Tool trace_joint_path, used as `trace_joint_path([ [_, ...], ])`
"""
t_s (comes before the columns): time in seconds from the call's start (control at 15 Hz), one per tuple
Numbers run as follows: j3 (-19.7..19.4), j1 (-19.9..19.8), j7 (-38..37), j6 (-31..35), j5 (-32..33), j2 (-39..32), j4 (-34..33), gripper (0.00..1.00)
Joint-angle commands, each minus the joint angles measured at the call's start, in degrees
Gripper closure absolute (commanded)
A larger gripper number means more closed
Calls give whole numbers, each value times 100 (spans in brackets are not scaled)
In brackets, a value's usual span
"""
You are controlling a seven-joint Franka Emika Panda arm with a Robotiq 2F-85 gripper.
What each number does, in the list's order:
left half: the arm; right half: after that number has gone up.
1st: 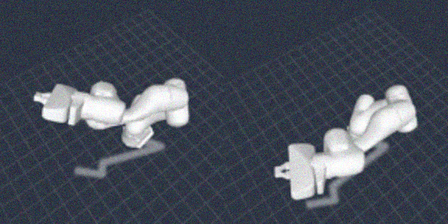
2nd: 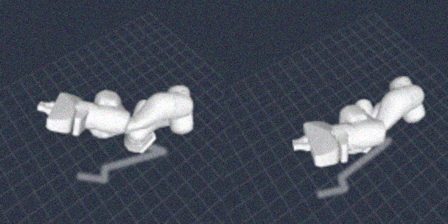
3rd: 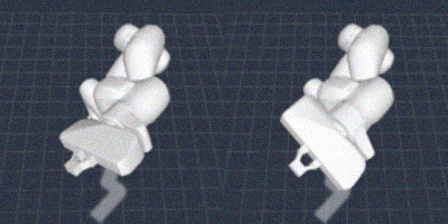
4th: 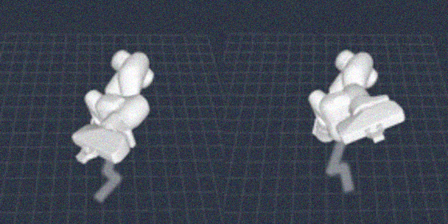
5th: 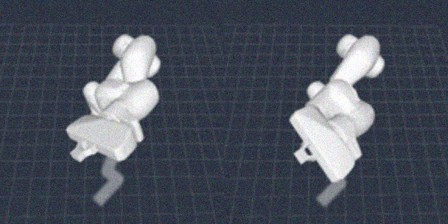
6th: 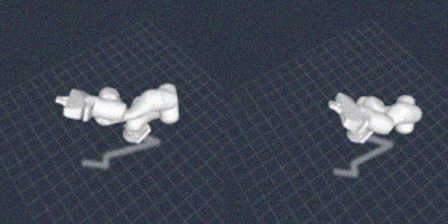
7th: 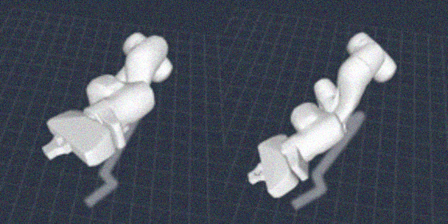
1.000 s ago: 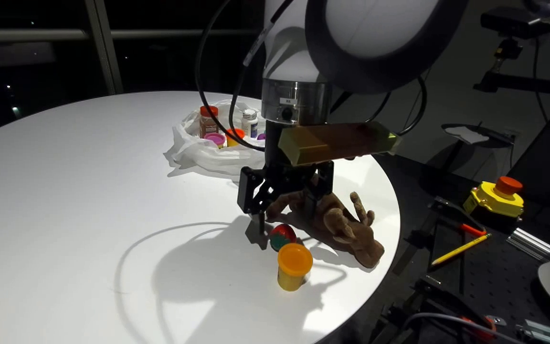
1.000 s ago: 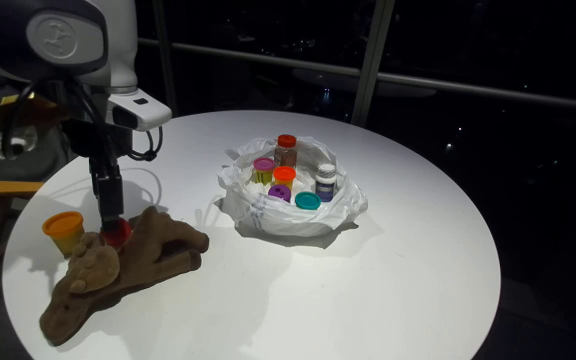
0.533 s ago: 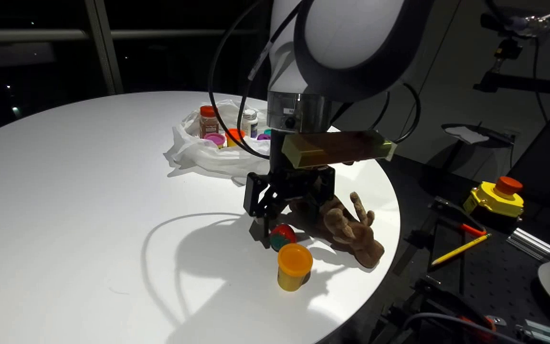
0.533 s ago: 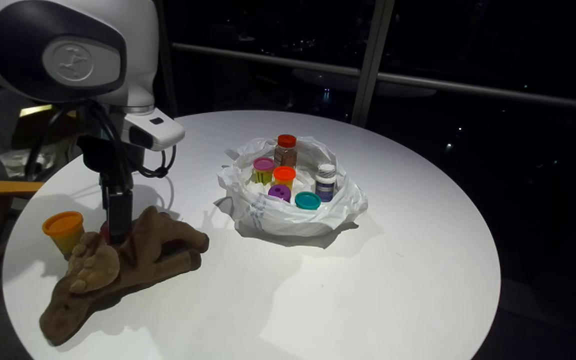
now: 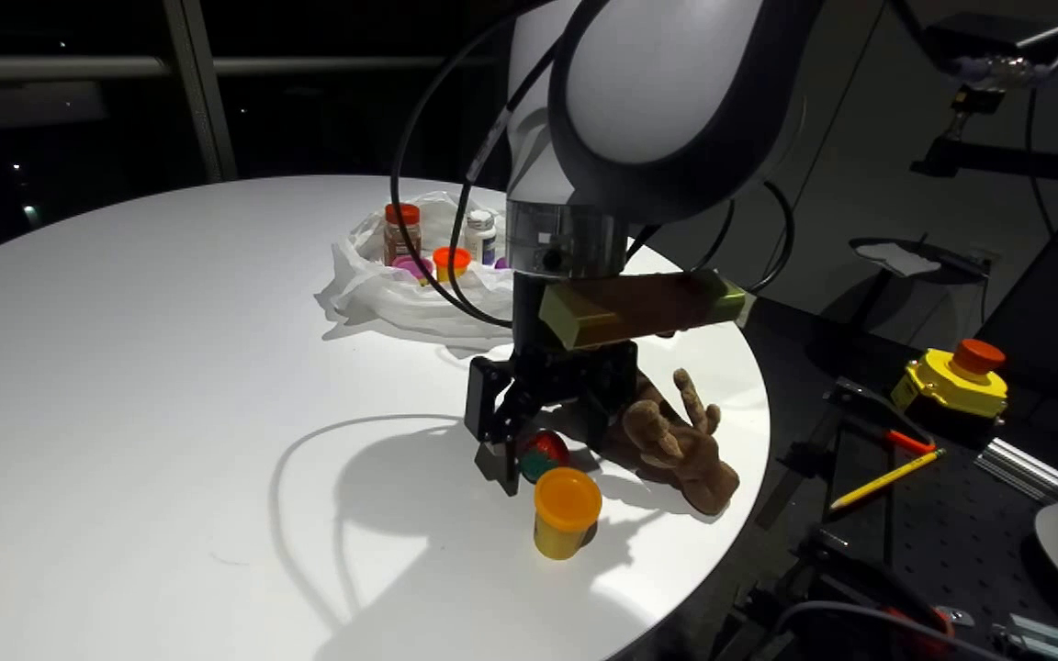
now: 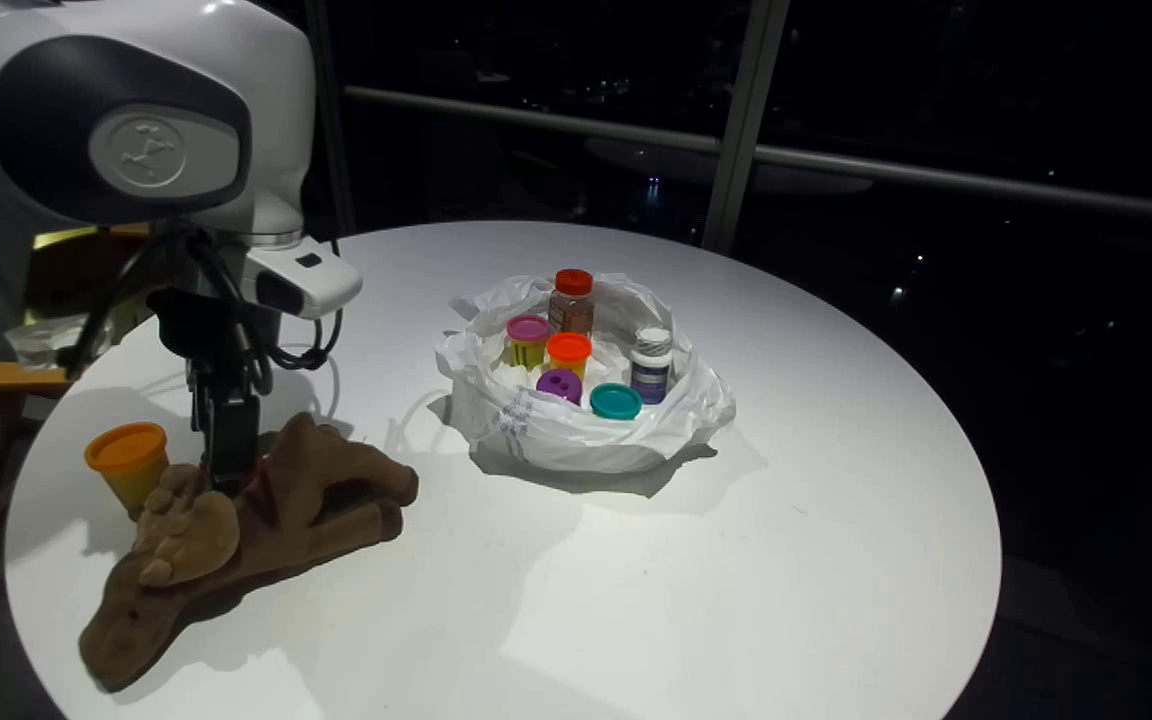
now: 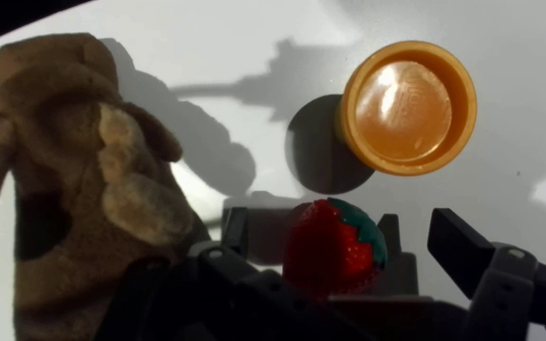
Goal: Put the things on the table into the plastic bag
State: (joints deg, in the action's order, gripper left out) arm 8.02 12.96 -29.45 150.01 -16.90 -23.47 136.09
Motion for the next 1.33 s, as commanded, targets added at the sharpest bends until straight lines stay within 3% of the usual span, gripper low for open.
trace_joint_path([
  [0.0,53,3,132,-57,-103,-8,-92,29],
  [0.4,-5,54,63,-59,-30,-101,-150,75],
  [0.87,-60,207,-64,-59,145,-23,-167,76],
  [1.13,-340,619,-472,-329,927,516,-209,76],
  [1.27,-447,646,-577,-665,1349,787,-385,76],
])
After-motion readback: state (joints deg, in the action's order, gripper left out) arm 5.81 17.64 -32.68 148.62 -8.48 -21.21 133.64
